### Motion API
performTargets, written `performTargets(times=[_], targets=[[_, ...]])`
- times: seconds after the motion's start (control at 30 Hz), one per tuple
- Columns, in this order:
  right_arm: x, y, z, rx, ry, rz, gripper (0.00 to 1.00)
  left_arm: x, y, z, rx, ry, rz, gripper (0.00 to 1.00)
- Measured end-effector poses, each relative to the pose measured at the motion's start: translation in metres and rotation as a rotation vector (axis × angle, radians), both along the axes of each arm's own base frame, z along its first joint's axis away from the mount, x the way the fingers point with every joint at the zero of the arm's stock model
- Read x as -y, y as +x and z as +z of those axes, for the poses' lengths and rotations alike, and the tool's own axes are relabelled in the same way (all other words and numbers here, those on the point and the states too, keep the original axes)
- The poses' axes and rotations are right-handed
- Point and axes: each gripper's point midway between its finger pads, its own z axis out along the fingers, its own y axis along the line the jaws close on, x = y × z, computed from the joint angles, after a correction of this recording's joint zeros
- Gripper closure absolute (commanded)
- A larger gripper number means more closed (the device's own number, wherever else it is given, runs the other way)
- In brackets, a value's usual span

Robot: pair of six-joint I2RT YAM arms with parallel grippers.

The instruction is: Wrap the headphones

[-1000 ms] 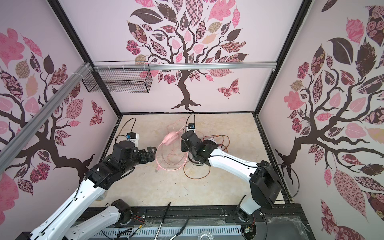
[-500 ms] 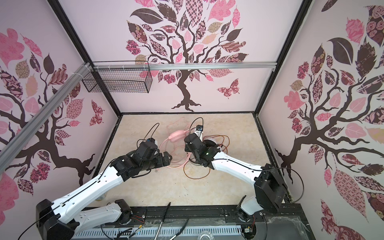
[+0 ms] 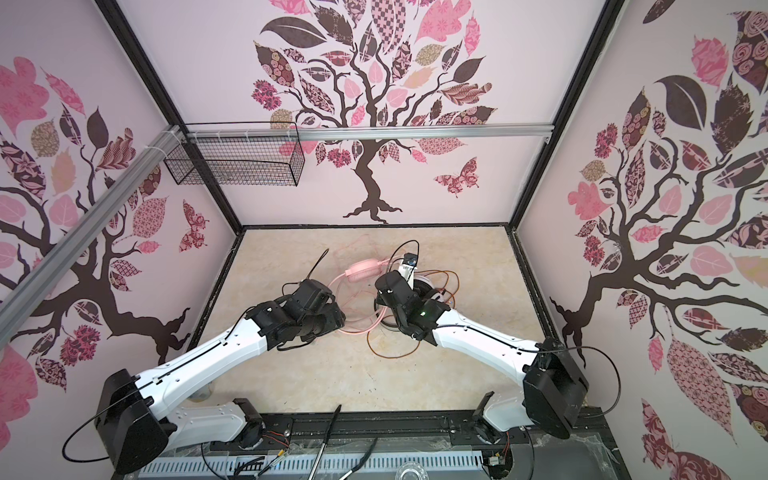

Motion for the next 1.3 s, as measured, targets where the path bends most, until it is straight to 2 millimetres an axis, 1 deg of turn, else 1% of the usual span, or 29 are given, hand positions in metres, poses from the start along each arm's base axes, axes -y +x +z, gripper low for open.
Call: performTargets(times=[0.03,0.13,0.23,0.27,0.3,0.33,0.4,0.43,0.5,0.63,0.67,0.83,0.93,0.97,1.07,1.13,1.23,1.3], targets=[[-0.001,-0.001,0.000,-0.002,0.003,0.004,0.70,0.000,0.000,0.000,0.001,0.002,0.003,0.46],[-0.004,-0.003,-0.003,-0.007,0.011,0.014,0.71,-0.003,0.000,0.001,0.005,0.018,0.005,0.38],[-0.006,-0.004,-0.004,-0.014,0.021,0.022,0.71,-0.006,0.002,0.000,0.011,0.037,0.013,0.38],[-0.008,-0.005,-0.004,-0.014,0.025,0.024,0.71,-0.006,0.002,0.000,0.013,0.041,0.014,0.37],[-0.009,-0.005,-0.003,-0.012,0.027,0.026,0.71,-0.007,0.003,0.000,0.016,0.047,0.014,0.34],[-0.010,-0.006,-0.003,-0.011,0.029,0.030,0.71,-0.008,0.003,0.000,0.021,0.054,0.013,0.28],[-0.013,-0.008,-0.003,-0.012,0.031,0.042,0.70,-0.010,0.004,-0.001,0.026,0.074,0.007,0.08],[-0.015,-0.009,-0.003,-0.012,0.033,0.048,0.70,-0.011,0.004,-0.001,0.027,0.081,0.011,0.03],[-0.019,-0.012,-0.002,-0.012,0.038,0.061,0.70,-0.013,0.005,-0.003,0.025,0.098,0.012,0.03],[-0.021,-0.013,-0.003,-0.014,0.038,0.067,0.70,-0.015,0.005,-0.005,0.026,0.117,0.004,0.03],[-0.021,-0.013,-0.002,-0.013,0.038,0.068,0.70,-0.015,0.005,-0.006,0.026,0.120,0.001,0.05],[-0.021,-0.013,-0.003,-0.012,0.034,0.070,0.69,-0.015,0.007,-0.007,0.029,0.131,-0.004,0.30],[-0.021,-0.013,-0.002,-0.011,0.032,0.073,0.69,-0.015,0.009,-0.005,0.041,0.127,0.000,0.49],[-0.021,-0.013,-0.002,-0.011,0.031,0.073,0.69,-0.014,0.010,-0.004,0.046,0.124,0.000,0.53],[-0.022,-0.013,-0.001,-0.005,0.029,0.080,0.69,-0.014,0.011,-0.002,0.056,0.120,0.000,0.59],[-0.023,-0.013,-0.001,-0.003,0.028,0.083,0.68,-0.014,0.011,-0.002,0.057,0.122,0.000,0.60],[-0.024,-0.013,0.000,0.000,0.028,0.088,0.68,-0.016,0.011,-0.002,0.057,0.129,0.004,0.73],[-0.024,-0.013,0.000,-0.001,0.025,0.092,0.68,-0.017,0.012,-0.002,0.060,0.132,0.009,0.75]])
